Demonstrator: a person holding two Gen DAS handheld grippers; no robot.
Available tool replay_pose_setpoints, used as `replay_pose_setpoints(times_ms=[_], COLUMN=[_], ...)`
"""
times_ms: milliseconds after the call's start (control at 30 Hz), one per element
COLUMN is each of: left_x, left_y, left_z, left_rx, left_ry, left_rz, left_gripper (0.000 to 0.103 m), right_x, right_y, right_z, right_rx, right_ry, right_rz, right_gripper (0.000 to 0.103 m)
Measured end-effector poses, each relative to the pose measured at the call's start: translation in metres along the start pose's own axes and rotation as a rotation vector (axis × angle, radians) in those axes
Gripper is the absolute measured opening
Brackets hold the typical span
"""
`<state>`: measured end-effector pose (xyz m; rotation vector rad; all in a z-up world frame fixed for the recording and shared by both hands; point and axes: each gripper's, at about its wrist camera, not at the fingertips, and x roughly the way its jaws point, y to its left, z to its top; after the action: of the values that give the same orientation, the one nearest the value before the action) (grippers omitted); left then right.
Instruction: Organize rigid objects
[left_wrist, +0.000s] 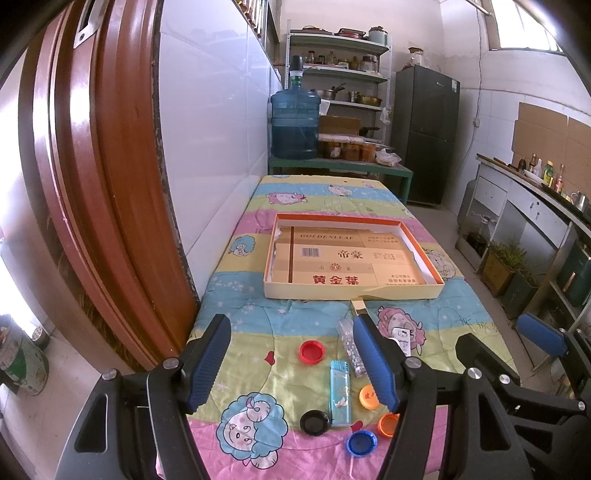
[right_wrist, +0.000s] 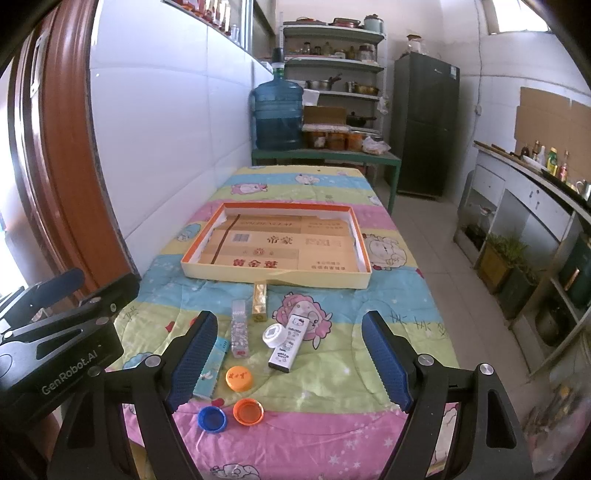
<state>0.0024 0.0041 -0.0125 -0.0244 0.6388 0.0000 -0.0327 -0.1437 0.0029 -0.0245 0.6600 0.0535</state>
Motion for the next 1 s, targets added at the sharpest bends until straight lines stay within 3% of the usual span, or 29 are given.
replay_pose_setpoints(times_ms=[1000], left_x=[0.0038], left_y=[-0.0007], left_z=[-0.0033], left_rx=[-0.003], left_ry=[0.011], left_rz=[0.001], left_gripper=[0.069], right_x=[0.0008], right_y=[-0.0002], right_z=[-0.0001], right_rx=[0.001], right_ry=[0.003], right_rz=[0.001], right_gripper=[0.082])
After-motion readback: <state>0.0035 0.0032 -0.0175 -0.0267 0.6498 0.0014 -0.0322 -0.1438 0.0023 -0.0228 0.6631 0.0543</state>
